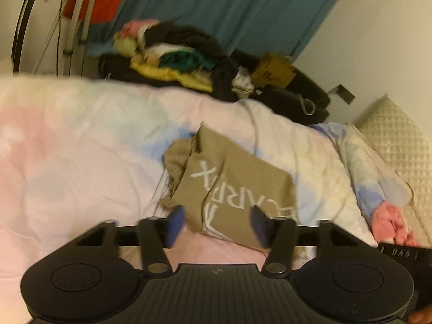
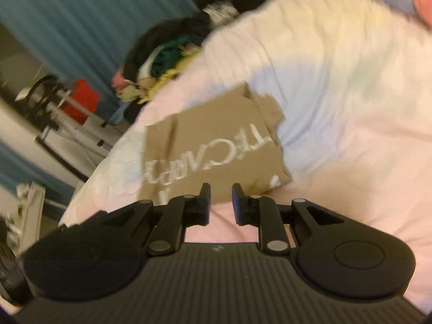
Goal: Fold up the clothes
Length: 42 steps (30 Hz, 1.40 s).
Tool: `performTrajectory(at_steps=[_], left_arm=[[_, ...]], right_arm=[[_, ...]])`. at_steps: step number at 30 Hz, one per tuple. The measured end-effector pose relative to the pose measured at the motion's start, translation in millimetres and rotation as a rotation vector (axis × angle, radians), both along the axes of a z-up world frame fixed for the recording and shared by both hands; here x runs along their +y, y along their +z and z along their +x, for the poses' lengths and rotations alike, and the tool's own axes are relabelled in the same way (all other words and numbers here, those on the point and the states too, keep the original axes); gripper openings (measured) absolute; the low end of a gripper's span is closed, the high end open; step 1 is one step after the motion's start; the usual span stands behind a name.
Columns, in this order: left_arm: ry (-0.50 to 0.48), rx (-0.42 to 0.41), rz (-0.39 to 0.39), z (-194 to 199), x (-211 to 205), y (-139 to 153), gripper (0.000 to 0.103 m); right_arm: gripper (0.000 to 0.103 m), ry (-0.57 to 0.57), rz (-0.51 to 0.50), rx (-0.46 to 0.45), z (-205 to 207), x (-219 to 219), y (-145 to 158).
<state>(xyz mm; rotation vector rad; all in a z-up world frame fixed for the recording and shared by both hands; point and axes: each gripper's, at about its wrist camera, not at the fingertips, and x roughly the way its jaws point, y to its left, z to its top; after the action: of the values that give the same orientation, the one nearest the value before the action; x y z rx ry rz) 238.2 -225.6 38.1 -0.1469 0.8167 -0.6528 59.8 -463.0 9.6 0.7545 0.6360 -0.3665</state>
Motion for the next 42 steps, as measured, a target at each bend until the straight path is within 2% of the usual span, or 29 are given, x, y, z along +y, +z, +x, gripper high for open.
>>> performTrajectory(at_steps=[1,2,3,5,8,10,14,20,26,33,42], left_arm=[[-0.008,-0.033,0.006,-12.8,4.8,12.5,0.088],[-0.014,-0.071,0.008,-25.1,10.0,23.6,0.093],[-0.018,-0.103,0.008,-36.7,15.0,33.3,0.096],[-0.026,-0.161,0.001,-60.8,27.5,51.9,0.102],[-0.031,-0.243,-0.018,-96.1,48.3,71.5,0.103],[-0.029,-0.269,-0.033,-117.0,63.5,78.8,0.103],[-0.018,-0.346,-0.028,-155.4,87.5,81.8,0.103],[0.007,-0.417,-0.037,-195.4,118.2,71.7,0.103],[0.050,-0.483,0.003,-206.1,130.9,56.9,0.103],[0.056,-0.464,0.011,-191.6,142.2,40.6,0.103],[0.064,-0.437,0.049,-183.2,147.5,20.7,0.103]], right_arm=[[0.064,0.017,-0.031,-0.018,-5.2,7.0,10.5],[0.074,0.028,-0.061,-0.041,-11.5,14.5,21.2],[0.091,0.036,-0.090,-0.068,-18.0,21.6,30.9],[0.088,0.054,-0.152,-0.109,-31.9,37.5,49.3],[0.088,0.079,-0.224,-0.148,-49.7,59.3,66.1],[0.088,0.082,-0.268,-0.176,-63.9,74.3,72.2],[0.088,0.082,-0.316,-0.219,-89.6,99.1,72.1],[0.088,0.085,-0.401,-0.243,-109.1,132.3,50.3],[0.088,0.081,-0.489,-0.250,-105.4,159.8,29.6],[0.088,0.059,-0.567,-0.248,-90.4,175.5,13.8],[0.088,0.023,-0.568,-0.245,-84.3,184.5,0.4]])
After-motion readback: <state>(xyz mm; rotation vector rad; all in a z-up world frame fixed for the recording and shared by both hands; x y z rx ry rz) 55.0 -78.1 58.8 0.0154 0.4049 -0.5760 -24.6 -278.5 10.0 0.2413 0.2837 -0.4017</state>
